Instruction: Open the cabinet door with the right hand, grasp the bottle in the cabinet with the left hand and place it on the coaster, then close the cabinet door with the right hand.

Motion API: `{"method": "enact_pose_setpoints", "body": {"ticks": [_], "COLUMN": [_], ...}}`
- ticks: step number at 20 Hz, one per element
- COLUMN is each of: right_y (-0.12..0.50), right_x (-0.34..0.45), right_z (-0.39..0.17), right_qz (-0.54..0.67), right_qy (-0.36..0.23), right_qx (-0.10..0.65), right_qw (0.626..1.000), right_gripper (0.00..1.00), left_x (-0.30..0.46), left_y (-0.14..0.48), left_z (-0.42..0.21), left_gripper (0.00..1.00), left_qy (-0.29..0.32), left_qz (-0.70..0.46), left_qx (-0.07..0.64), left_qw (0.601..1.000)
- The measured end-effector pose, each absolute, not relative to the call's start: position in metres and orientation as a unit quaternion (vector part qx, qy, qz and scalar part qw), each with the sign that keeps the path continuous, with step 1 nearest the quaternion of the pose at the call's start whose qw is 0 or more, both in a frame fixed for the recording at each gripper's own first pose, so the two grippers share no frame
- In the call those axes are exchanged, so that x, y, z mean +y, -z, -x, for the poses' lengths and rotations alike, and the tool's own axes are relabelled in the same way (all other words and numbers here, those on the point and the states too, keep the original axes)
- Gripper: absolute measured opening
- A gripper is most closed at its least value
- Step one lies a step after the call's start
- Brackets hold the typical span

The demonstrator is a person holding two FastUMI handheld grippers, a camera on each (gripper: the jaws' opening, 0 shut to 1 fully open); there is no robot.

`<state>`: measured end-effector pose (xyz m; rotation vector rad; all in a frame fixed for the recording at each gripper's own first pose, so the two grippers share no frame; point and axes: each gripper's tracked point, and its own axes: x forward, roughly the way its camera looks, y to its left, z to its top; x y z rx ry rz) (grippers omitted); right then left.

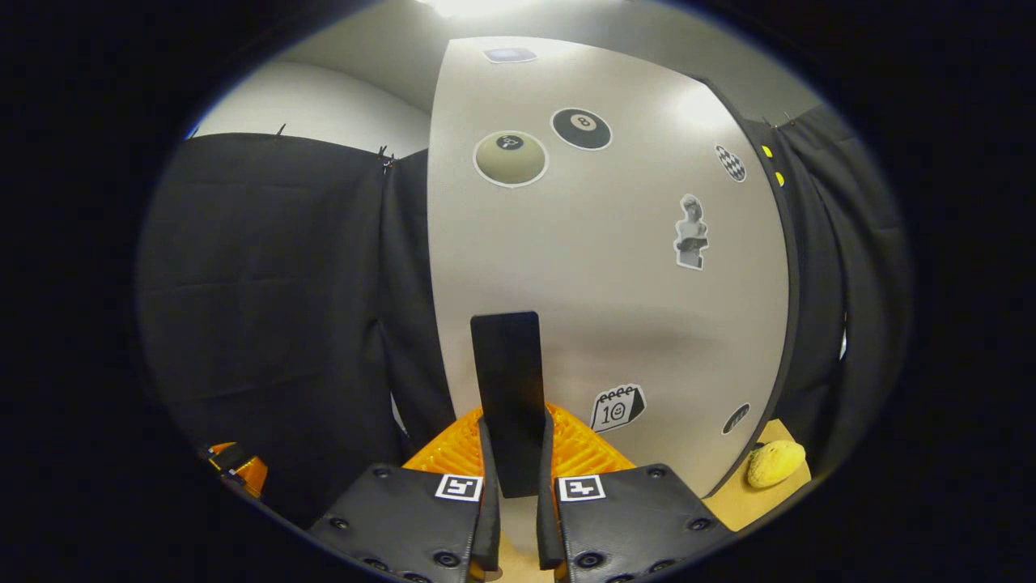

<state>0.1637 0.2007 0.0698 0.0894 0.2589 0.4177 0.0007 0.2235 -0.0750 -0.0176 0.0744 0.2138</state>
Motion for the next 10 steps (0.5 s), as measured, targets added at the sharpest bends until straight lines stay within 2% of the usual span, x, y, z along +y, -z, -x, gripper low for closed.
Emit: {"method": "enact_pose_setpoints", "body": {"ticks": [10], "right_y": [-0.070], "right_x": [0.172], "right_z": [-0.152], "right_qz": [-0.065], "right_qy": [-0.265], "right_qx": [0.133], "right_qw": [0.953], "right_gripper": [0.20], "left_x": [0.046], "left_y": [0.043], "left_z": [-0.038], "left_gripper": [0.83], "left_qy": [-0.012], "left_qz": [0.012], "left_qx": [0.015], "left_qw": [1.000]}}
